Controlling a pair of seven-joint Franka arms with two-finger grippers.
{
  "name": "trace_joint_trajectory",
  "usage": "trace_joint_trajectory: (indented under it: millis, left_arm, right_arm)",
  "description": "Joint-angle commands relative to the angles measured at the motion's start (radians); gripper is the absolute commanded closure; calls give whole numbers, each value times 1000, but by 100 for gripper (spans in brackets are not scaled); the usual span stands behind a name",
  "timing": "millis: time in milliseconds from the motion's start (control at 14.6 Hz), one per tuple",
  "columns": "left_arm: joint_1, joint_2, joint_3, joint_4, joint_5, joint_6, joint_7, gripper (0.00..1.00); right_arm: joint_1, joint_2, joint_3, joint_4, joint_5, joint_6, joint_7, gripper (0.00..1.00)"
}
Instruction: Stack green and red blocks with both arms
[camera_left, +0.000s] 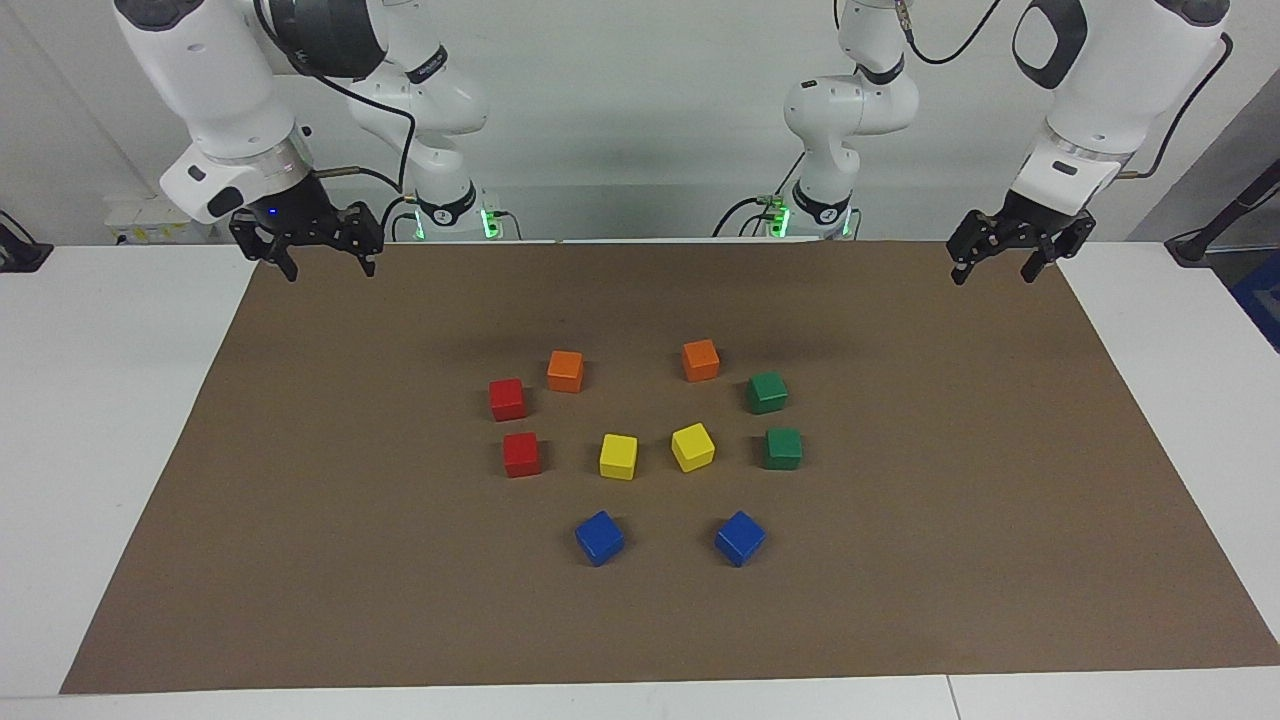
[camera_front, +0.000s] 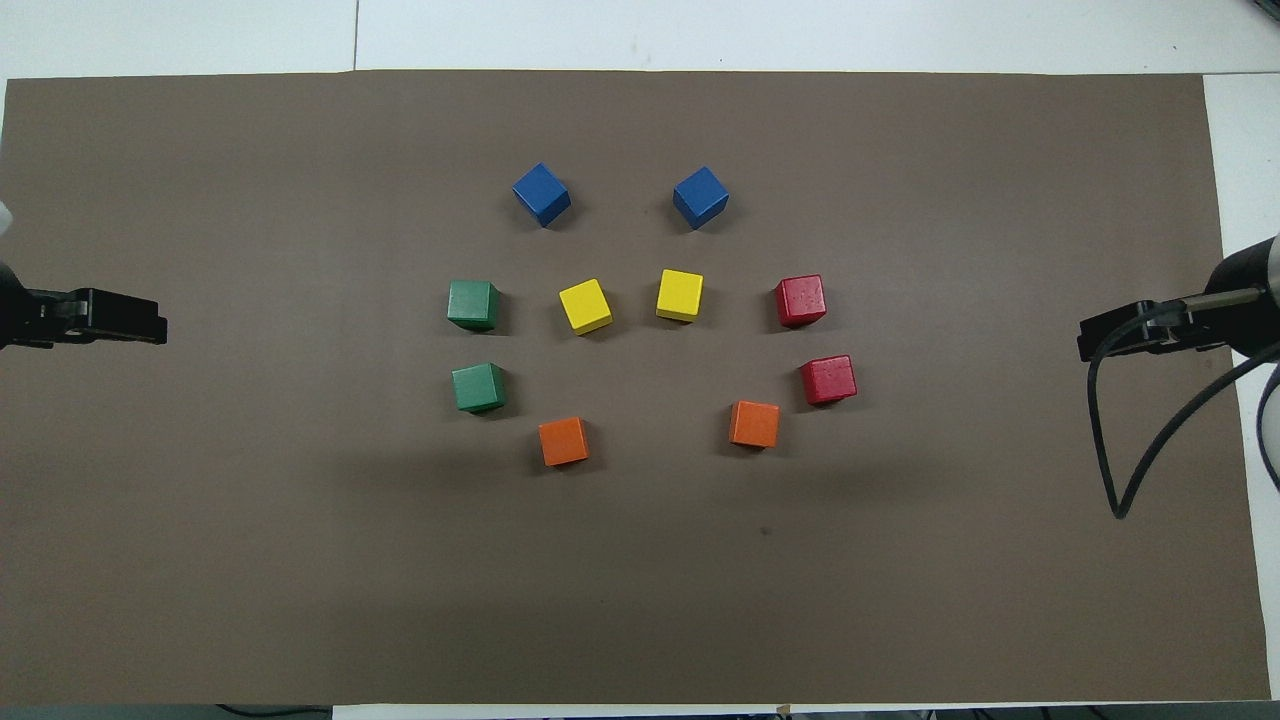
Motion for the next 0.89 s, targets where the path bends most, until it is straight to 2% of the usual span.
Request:
trace_joint_trajectory:
  millis: [0,274,411,548,821]
  left_arm:
    - [-13,-45,2,-69,2,30,6,0]
    - [-123,-87,-4,-218,0,163,-32,0]
    - [-167,-77,-4,-224,-1,206,-144,0]
    - [-179,-71,-6,-232,-7,220,-162,0]
    - [-234,-67,-6,-344,-9,315,-184,0]
  right_arm:
    - [52,-27,6,-89,10,85,61,0]
    - [125,-22,7,-224,13,274,172,0]
    - [178,25,7,-242,13,338,228,0]
    - [215,76,7,-259,13,401,275,0]
    - [243,125,7,-328,13,552,305,0]
